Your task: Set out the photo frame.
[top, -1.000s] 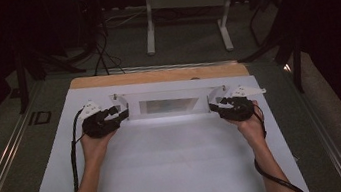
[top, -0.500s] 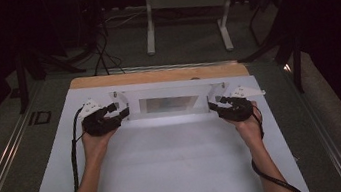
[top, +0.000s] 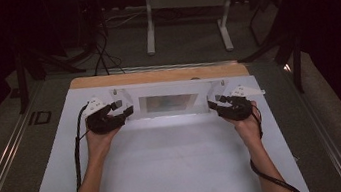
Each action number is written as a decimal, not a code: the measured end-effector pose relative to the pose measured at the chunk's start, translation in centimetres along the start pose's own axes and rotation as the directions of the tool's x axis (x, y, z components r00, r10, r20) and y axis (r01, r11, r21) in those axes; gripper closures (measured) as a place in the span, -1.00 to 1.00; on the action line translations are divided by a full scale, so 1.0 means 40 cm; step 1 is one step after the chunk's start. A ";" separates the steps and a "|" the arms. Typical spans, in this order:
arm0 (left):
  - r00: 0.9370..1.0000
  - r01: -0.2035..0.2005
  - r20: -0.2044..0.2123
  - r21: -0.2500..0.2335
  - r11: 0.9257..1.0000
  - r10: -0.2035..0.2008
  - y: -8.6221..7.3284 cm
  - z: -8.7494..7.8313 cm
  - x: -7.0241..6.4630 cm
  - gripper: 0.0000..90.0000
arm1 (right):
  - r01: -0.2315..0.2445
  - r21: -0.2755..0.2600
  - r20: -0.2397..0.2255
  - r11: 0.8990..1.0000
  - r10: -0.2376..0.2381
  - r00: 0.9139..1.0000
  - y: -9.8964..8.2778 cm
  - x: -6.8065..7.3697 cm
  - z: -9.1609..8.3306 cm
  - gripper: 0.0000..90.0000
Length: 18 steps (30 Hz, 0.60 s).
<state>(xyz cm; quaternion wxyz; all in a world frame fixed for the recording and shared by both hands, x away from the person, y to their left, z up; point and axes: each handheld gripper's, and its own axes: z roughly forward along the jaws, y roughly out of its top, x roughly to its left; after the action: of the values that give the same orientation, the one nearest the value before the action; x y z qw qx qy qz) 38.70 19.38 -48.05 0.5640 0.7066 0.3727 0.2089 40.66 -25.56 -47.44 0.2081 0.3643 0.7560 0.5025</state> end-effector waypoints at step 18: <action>0.995 -0.012 -0.101 0.036 0.999 0.016 0.017 0.033 -0.007 -0.04 | 0.007 0.003 0.068 1.000 -0.008 0.998 0.013 0.005 0.022 0.18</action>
<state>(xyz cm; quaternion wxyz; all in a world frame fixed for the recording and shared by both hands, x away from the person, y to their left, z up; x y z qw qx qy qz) 39.66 18.25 -47.74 0.5301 0.7077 0.3996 0.2419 41.33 -24.75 -47.31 0.2350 0.3785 0.7505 0.4881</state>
